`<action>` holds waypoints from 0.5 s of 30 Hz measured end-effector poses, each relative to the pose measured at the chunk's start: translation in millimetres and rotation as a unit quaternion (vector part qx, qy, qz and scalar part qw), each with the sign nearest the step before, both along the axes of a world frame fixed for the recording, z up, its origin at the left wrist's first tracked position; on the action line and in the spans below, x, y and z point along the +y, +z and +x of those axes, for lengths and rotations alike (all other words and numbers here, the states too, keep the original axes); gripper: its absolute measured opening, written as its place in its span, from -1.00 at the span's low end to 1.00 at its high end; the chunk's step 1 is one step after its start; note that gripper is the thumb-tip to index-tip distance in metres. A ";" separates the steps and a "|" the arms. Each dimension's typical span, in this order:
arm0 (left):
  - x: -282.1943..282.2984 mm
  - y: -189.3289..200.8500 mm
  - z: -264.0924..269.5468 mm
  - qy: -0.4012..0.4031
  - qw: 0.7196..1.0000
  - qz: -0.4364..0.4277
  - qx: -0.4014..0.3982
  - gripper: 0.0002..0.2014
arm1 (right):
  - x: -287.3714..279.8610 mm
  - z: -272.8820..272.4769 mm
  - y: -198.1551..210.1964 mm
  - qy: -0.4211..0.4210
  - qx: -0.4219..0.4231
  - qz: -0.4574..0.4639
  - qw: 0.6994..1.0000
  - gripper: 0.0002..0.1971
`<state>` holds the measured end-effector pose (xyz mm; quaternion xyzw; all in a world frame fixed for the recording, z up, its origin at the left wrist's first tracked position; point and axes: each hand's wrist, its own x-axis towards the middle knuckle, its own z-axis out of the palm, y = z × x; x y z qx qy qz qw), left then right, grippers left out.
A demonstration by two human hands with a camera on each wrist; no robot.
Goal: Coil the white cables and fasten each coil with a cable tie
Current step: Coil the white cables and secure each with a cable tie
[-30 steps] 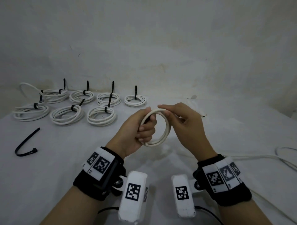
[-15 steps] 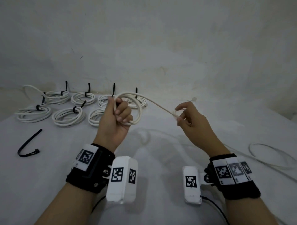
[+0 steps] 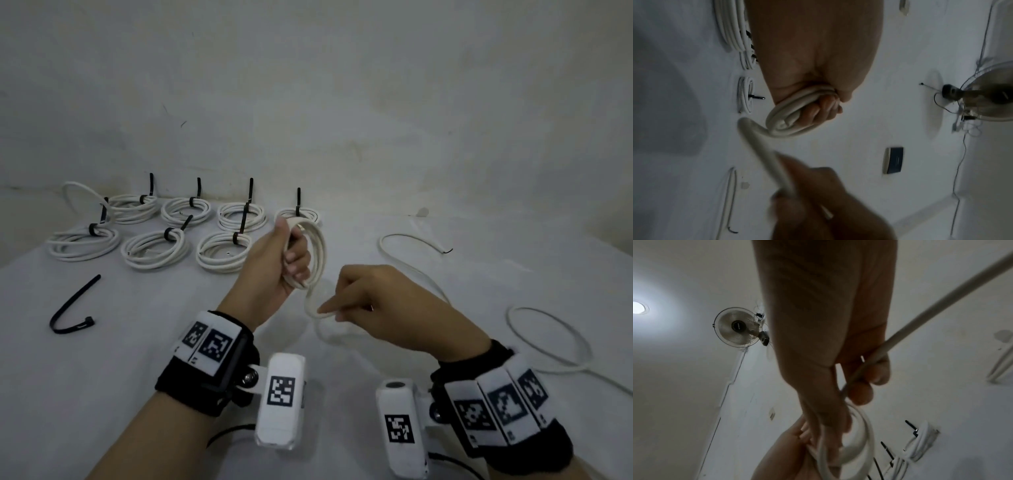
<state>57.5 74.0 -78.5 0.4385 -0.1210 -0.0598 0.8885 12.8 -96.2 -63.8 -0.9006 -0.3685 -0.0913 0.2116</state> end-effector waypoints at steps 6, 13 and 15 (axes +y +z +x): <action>-16.7 -4.5 -13.2 -0.052 0.988 0.145 -0.013 -0.62 | -3.5 0.4 6.6 -0.021 -0.051 0.242 0.969 -0.93; -22.8 -0.2 -21.3 -0.135 0.974 0.179 -0.011 -0.57 | -4.6 8.5 -3.2 -0.102 -0.093 0.342 0.930 -0.83; -22.1 0.7 -21.6 -0.151 0.974 0.167 0.013 -0.59 | -5.7 10.6 -4.9 -0.114 -0.109 0.346 0.925 -0.84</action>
